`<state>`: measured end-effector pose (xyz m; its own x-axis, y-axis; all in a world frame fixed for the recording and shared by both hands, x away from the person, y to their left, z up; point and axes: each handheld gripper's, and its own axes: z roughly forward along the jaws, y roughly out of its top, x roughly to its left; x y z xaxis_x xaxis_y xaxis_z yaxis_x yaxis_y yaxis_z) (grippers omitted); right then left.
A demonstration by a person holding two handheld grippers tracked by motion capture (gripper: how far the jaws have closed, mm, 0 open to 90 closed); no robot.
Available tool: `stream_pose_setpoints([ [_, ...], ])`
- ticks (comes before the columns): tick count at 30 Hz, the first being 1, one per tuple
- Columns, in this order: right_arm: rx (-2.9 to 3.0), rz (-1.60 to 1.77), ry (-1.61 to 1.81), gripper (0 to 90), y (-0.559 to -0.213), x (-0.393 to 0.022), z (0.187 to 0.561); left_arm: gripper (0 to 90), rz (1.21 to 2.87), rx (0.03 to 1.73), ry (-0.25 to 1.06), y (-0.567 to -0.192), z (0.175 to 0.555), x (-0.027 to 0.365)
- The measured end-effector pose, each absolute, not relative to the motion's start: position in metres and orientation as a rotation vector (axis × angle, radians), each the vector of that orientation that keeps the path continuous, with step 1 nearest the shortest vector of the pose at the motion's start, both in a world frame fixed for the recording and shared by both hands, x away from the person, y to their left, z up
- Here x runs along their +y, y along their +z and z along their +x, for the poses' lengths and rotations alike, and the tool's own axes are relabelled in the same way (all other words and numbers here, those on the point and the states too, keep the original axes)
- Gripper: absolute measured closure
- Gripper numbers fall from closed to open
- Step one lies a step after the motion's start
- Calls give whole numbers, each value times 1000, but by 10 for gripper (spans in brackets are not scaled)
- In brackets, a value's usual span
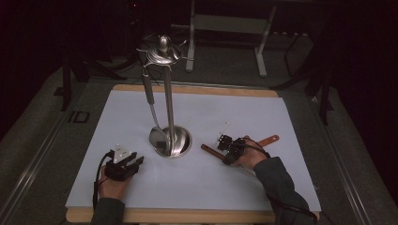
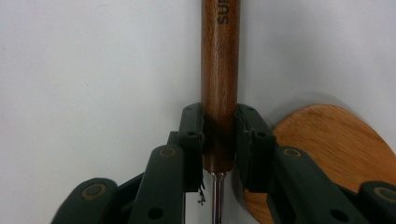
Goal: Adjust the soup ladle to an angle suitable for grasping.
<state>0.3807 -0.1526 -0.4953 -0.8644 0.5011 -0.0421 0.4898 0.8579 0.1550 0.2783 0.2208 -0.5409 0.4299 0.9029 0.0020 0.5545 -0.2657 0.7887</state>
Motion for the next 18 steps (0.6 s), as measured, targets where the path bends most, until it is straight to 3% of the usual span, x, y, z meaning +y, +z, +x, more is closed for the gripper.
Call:
stream_pose_setpoints([
  [18, 2882, 821, 608, 739, -456, -164, 377, 632, 1946, 1235, 607, -541, 278, 221],
])
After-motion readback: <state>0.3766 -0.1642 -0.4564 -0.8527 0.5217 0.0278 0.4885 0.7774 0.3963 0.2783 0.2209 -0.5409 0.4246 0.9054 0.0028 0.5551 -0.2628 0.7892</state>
